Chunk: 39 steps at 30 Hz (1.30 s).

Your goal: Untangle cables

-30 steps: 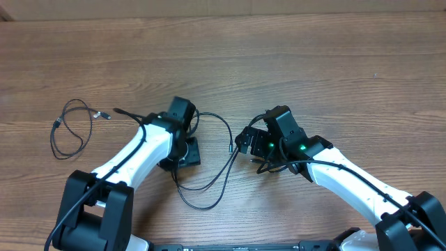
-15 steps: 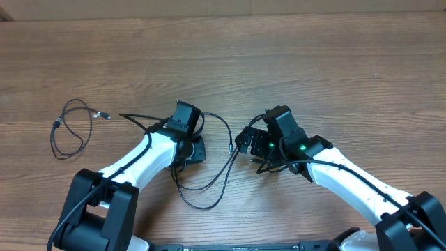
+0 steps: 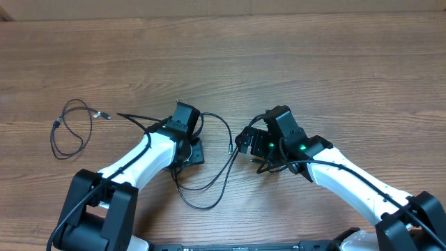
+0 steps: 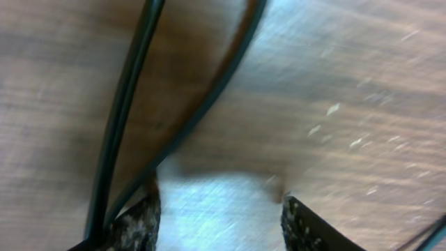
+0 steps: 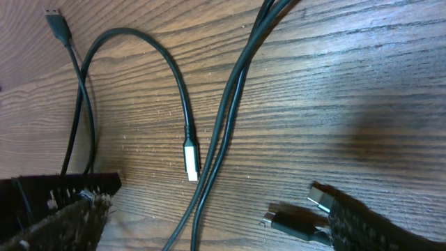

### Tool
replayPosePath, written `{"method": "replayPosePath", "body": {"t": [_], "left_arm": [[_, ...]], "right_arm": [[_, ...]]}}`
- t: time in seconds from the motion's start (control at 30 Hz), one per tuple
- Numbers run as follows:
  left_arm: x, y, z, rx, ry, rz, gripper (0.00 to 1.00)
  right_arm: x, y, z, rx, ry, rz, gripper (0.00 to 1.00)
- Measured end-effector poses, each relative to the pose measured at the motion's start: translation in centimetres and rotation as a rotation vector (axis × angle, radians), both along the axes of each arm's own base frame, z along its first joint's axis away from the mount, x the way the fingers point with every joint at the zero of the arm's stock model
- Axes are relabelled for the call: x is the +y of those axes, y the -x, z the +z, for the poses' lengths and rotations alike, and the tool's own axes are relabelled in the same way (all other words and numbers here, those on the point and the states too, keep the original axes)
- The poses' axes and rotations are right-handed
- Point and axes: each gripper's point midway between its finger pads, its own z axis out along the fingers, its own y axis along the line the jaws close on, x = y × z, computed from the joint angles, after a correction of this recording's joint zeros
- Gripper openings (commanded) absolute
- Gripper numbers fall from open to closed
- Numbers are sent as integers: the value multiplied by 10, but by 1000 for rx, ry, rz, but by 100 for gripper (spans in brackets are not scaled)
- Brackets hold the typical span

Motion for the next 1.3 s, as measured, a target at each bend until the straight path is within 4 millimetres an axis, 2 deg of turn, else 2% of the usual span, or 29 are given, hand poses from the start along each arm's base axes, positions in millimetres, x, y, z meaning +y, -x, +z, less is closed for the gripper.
{"method": "replayPosePath", "body": {"t": [0.17,0.23,0.3,0.37,0.43,0.7,0.9,1.1,1.2,1.3], "left_arm": [[29,30,7,169,-72,55,57],[36,27,20,195,-81,82,59],[35,13,33,168,-66,99,59],[28,-3,45,129,-22,103,61],[17,-6,49,123,26,93,61],[-12,15,44,177,85,14,61],[-21,23,43,197,89,-18,62],[-26,25,40,190,93,-36,62],[-28,24,40,186,97,-38,63],[-28,22,40,177,100,-39,63]], "right_arm": [[0,0,0,0,0,0,100],[0,0,0,0,0,0,100],[0,0,0,0,0,0,100],[0,0,0,0,0,0,100],[0,0,0,-1,0,0,100],[0,0,0,0,0,0,100],[0,-1,0,-4,-2,-1,100],[6,-16,10,-80,-33,-9,100],[0,-21,10,-93,-15,-34,100],[-20,-33,9,-101,5,-99,100]]}}
